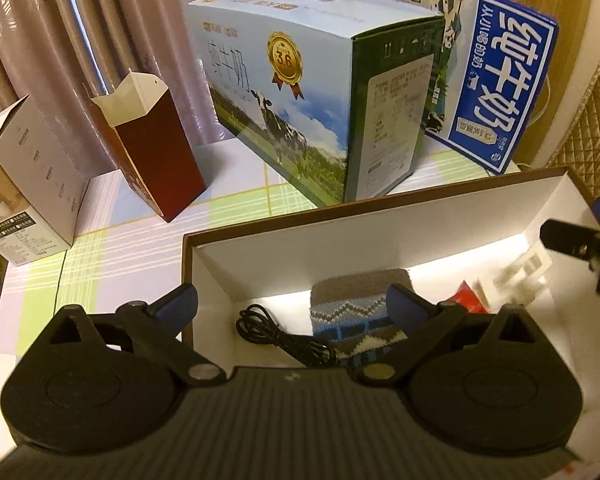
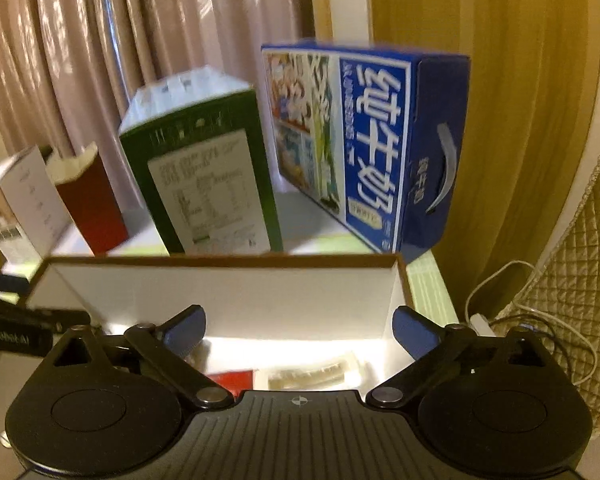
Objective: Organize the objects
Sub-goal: 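Carry the cable into the brown box with the left tool while the right tool drops the clip in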
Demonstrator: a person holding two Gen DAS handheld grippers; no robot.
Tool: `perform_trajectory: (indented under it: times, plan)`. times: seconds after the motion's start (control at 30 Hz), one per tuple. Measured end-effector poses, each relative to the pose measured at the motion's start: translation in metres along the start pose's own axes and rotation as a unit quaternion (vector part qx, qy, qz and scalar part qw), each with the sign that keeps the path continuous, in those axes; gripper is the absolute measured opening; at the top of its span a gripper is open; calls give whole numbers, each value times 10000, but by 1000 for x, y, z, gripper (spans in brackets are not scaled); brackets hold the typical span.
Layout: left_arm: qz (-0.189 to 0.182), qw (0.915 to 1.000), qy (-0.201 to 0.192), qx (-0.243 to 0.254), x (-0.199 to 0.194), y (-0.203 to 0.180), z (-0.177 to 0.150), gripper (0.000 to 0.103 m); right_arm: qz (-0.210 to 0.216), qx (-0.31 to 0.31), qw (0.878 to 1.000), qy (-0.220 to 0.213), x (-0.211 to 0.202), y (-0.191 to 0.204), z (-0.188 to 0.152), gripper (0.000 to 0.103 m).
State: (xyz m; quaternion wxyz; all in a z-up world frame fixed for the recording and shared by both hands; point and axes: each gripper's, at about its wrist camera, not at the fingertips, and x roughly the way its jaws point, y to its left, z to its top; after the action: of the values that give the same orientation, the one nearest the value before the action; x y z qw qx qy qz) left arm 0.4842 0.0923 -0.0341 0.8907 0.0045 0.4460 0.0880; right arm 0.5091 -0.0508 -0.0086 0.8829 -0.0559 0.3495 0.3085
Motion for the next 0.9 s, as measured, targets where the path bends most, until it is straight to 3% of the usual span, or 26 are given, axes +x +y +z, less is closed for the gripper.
perform_trajectory:
  times: [0.5, 0.9]
  plan:
    - [-240, 9993, -254, -147, -46, -2, -10, 100, 369, 197, 9991, 22, -53, -1, -20, 101]
    - [-434, 9982, -366, -201, -97, -5, -39, 100, 525, 383, 9978, 141, -100, 1, -42, 101]
